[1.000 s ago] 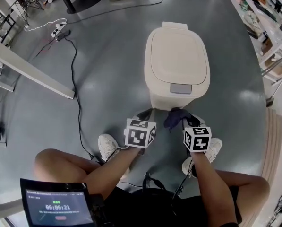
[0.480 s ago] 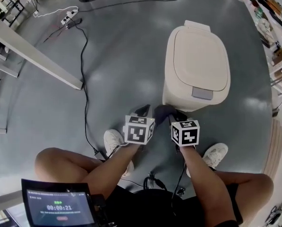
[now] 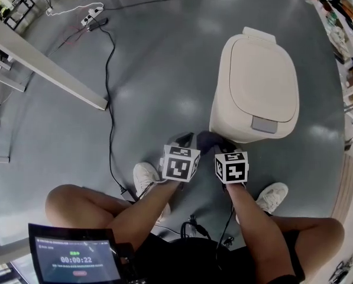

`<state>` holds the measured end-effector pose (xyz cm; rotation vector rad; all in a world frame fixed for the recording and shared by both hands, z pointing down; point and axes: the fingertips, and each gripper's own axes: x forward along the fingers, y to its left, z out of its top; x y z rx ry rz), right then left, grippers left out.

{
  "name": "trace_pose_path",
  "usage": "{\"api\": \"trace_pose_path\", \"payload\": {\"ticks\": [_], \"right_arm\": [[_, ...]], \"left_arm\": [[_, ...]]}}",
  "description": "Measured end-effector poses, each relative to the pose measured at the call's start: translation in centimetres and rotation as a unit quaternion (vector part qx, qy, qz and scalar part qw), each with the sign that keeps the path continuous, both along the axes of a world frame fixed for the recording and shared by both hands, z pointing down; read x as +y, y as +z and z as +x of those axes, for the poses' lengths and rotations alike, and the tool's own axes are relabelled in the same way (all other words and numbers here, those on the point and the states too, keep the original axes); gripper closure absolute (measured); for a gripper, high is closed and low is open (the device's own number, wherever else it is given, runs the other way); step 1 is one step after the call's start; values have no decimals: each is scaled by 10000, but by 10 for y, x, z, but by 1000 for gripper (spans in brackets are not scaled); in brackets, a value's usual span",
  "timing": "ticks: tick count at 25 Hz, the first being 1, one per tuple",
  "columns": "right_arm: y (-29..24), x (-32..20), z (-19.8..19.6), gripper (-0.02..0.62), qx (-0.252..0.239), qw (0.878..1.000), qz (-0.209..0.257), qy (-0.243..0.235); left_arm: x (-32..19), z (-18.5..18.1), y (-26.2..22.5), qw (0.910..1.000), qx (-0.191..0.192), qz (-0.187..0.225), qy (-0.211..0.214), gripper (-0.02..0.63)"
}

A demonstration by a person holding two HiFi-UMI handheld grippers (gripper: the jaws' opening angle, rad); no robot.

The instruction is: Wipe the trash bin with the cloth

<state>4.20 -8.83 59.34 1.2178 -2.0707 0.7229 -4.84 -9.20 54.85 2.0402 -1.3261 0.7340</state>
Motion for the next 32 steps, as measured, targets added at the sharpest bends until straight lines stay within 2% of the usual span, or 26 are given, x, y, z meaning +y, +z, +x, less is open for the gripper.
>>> {"api": "trace_pose_path", "payload": {"ticks": [8, 13, 17, 23, 32], "right_arm": [[28, 3, 32, 529, 191, 9989, -91, 426], [36, 6, 64, 529, 177, 9969, -189, 741], [42, 7, 80, 529, 26, 9945, -322, 993], [61, 5, 102, 529, -521, 9839, -713, 1553], [70, 1, 126, 529, -320, 9813, -814, 1712]], "left_arm": [[0, 9, 35, 9990, 98, -306, 306, 609], [2, 31, 44, 9980, 72, -392, 497, 609], [5, 50, 50, 9965, 35, -457, 697, 609], [7, 75, 60, 9943, 43, -516, 929, 609], [9, 98, 60, 9913, -23, -642, 1147, 609]]}}
